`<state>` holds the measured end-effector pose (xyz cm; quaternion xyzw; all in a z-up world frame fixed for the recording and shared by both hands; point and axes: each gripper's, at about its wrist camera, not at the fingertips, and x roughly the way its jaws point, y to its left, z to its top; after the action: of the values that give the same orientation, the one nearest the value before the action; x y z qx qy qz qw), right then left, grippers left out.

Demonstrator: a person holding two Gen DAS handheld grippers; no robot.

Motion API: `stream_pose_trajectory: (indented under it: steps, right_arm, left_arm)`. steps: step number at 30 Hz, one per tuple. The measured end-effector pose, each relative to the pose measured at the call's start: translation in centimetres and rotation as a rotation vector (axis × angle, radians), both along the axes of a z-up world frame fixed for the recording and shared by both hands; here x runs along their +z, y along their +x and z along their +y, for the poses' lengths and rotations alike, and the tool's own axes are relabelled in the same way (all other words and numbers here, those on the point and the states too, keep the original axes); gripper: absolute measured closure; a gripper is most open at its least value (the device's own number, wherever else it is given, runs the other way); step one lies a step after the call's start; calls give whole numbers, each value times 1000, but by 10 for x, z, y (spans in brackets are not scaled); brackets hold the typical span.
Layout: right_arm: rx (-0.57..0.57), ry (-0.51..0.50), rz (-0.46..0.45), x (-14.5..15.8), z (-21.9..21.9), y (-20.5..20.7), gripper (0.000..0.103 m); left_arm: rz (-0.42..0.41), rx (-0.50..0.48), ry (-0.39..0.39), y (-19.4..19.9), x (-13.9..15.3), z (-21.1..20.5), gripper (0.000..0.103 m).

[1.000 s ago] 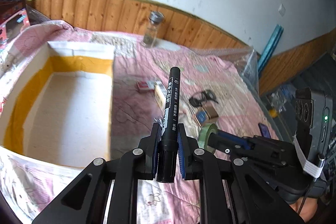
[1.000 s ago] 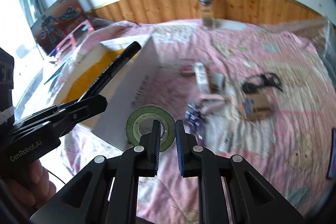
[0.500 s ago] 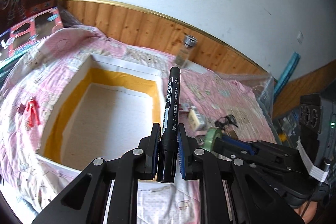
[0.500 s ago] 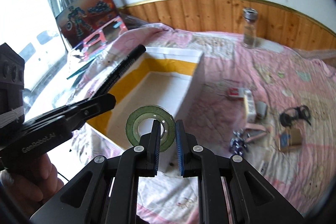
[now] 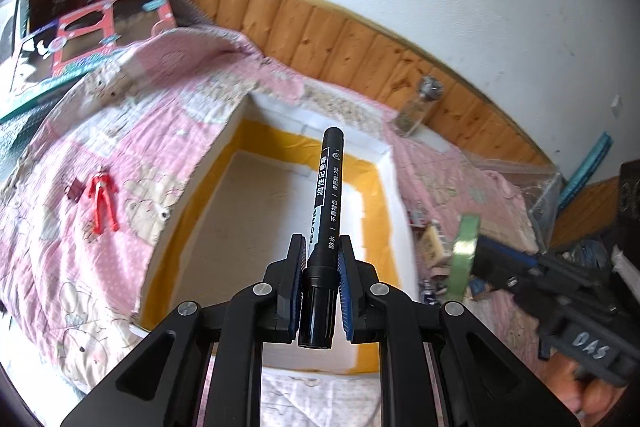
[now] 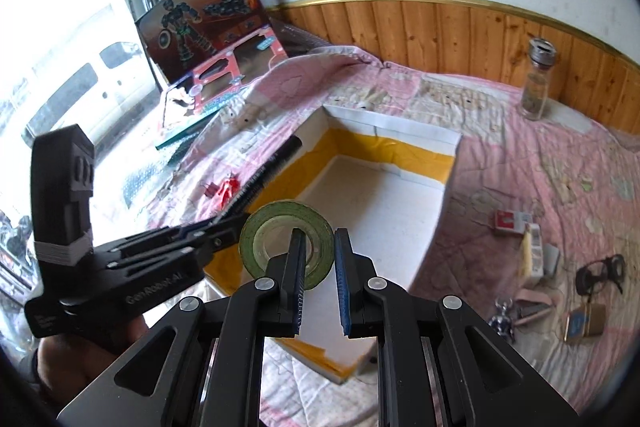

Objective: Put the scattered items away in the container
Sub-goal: 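Carry the marker and tape roll over the white box with both grippers, then open both grippers to drop the marker and tape roll into the box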

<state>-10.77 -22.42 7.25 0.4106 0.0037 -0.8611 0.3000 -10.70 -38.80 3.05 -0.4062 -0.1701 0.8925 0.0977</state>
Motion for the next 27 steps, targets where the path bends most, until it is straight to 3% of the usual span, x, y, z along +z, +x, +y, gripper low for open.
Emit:
stream_pose_trajectory:
  steps: [5, 16, 27]
  right_arm:
    - [18, 41, -17, -11, -22, -31, 89]
    - [-7, 166, -73, -47, -38, -109, 88]
    - [-12, 218, -84, -59, -43, -140, 88]
  left_arm:
    - [-59, 20, -24, -23, -14, -6, 87]
    - [-118, 2, -212, -84, -34, 14, 87]
    - [-131, 3, -210, -109, -41, 20, 87]
